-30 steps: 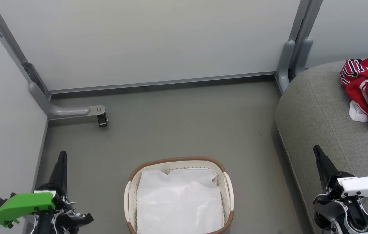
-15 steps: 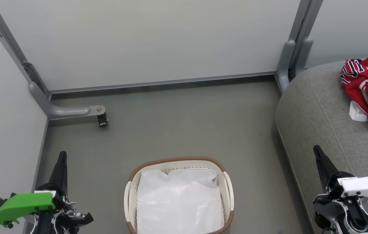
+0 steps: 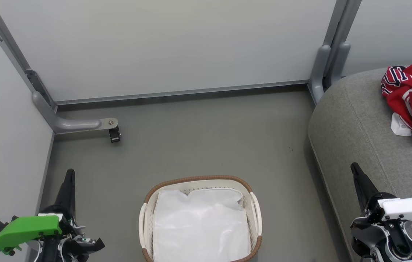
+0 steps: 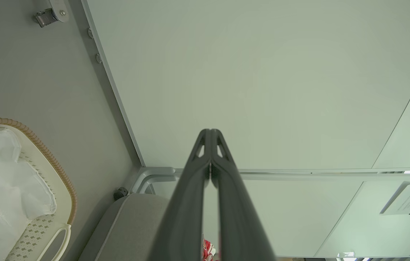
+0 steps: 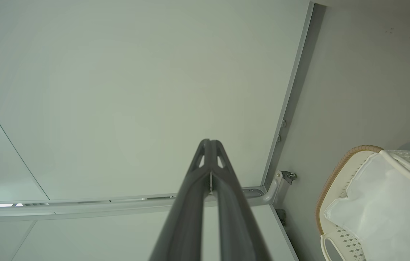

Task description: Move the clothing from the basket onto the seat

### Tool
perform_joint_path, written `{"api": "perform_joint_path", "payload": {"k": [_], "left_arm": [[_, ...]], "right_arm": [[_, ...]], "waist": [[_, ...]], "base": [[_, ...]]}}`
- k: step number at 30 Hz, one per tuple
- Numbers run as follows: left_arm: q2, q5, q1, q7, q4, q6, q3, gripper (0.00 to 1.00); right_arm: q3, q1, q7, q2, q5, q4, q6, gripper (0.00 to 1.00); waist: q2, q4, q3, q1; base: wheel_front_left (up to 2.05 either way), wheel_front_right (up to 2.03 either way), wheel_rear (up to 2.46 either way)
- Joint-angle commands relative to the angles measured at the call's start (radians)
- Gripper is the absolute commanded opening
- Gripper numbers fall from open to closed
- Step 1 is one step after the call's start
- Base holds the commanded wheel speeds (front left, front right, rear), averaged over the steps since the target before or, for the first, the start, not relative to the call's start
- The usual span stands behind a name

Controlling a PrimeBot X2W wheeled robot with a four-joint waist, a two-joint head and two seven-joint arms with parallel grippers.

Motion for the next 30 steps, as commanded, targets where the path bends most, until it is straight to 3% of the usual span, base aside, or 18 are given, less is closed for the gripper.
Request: {"api": "perform_joint_path", "payload": {"k": [1, 30], "left_arm": [[0.000, -0.004, -0.010, 0.003, -0.002, -0.005, 0.001, 0.00], [0.000, -0.004, -0.010, 0.003, -0.002, -0.005, 0.001, 0.00]], "right_arm": [[-0.002, 0.002, 0.003, -0.006, 0.004, -0.004, -0.001, 0.00], [-0.002, 0.002, 0.003, -0.006, 0.004, -0.004, -0.001, 0.00]], "waist": [[-0.0001, 0.000, 0.000, 0.0000], [-0.0001, 0.000, 0.000, 0.0000]], "base": [[0.00, 0.00, 0.00], [0.00, 0.00, 0.00]]}}
